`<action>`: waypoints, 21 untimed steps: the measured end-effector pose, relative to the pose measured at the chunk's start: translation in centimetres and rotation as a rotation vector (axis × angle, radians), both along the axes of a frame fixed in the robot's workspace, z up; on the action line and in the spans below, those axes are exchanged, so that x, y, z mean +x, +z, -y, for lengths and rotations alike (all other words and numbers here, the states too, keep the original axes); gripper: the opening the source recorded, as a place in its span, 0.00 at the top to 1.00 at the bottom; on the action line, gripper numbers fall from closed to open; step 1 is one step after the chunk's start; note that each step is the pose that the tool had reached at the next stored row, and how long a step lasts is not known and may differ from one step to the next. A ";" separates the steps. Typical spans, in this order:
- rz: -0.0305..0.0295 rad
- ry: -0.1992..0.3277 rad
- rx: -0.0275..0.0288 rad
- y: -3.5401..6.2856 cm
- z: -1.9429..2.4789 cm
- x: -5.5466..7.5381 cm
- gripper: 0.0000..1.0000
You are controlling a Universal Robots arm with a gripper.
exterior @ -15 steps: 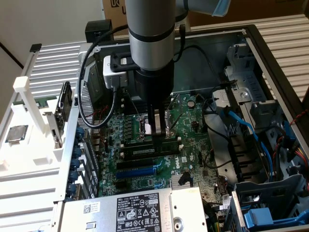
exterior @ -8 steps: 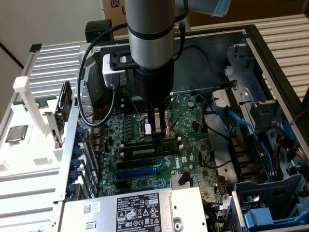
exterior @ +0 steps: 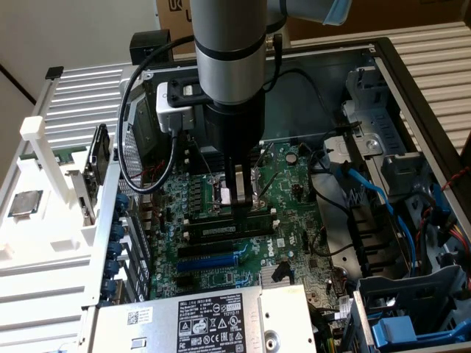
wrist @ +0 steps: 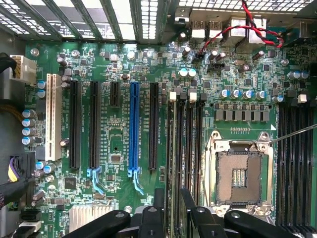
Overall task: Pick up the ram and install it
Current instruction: 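Press down the ram until it locks into place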
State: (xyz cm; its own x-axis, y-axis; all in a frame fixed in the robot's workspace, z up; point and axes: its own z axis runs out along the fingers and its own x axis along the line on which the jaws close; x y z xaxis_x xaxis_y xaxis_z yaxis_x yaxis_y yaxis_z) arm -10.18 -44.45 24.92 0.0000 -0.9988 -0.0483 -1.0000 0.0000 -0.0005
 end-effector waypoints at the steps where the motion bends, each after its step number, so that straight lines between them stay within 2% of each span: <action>1: 0.0000 0.000 0.0000 0.00 0.00 0.0 0.75; 2: 0.0000 0.000 -0.0001 0.00 0.00 0.0 0.75; 4: 0.0000 0.000 0.0000 0.00 0.00 0.0 0.88; 6: 0.0000 0.000 0.0000 0.00 0.00 0.0 0.89; 15: 0.0002 0.000 -0.0001 0.00 0.00 0.0 0.89; 21: 0.0050 0.000 0.0001 -0.02 -0.01 -0.4 0.89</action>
